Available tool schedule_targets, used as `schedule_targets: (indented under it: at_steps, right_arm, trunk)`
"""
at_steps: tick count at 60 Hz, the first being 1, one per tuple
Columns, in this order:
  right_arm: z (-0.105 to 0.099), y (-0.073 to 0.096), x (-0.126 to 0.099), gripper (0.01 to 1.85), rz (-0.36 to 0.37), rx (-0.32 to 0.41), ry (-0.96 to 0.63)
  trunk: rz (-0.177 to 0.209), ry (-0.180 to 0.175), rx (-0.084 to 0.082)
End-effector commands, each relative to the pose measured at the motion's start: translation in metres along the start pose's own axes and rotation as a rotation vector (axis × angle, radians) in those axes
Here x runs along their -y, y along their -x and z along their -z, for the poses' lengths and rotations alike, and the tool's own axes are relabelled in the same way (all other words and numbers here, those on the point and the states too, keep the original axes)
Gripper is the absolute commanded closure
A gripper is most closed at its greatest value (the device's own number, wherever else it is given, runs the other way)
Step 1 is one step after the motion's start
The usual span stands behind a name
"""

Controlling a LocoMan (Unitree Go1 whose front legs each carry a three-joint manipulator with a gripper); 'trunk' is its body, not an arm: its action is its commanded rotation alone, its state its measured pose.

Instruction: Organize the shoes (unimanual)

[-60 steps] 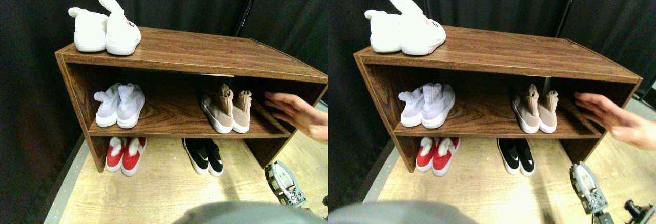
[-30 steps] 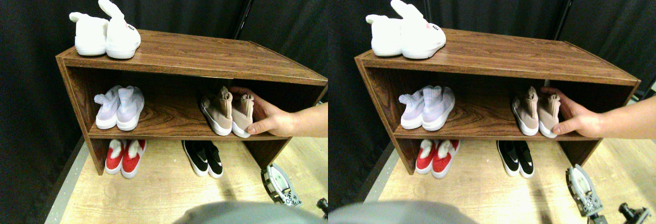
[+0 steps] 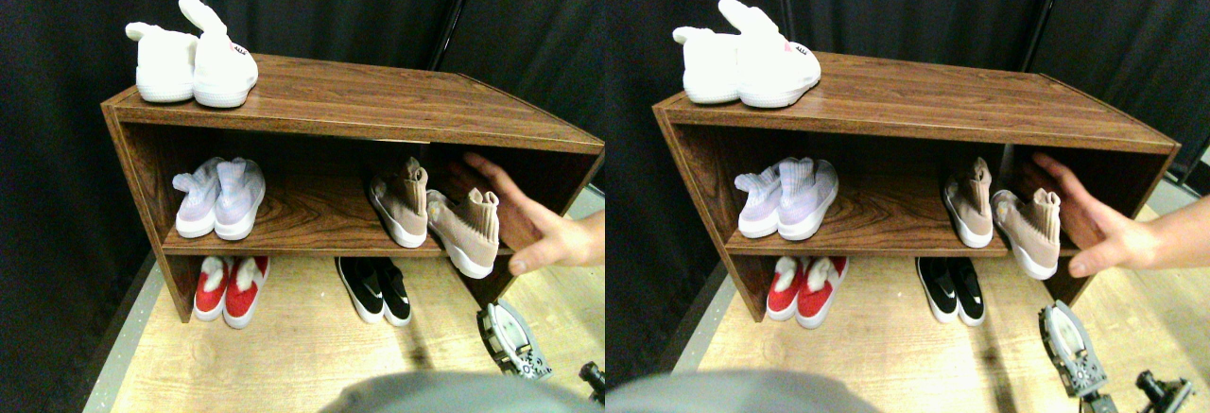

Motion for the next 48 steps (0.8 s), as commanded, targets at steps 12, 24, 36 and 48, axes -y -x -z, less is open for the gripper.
schedule_targets:
  at_steps: [12,24,36,48]
  right_arm:
    - [-0.0007,-0.0020,-0.0082,1.80,-0.030,0.017,0.007]
    - [-0.0010,-0.0027,-0.0068,1.80,-0.029,0.024,0.001]
    - [-0.0007,-0.0033,-0.0074,1.80,-0.031,0.027,0.003]
    - [-0.0004,-0.0028,-0.0089,1.80,-0.040,0.015,0.006]
  trunk:
    - [0.012,-0.002,-0.004]
    - [0.015,-0.001,-0.008]
    - [0.017,-0.002,-0.008]
    - [0.017,-0.002,-0.008]
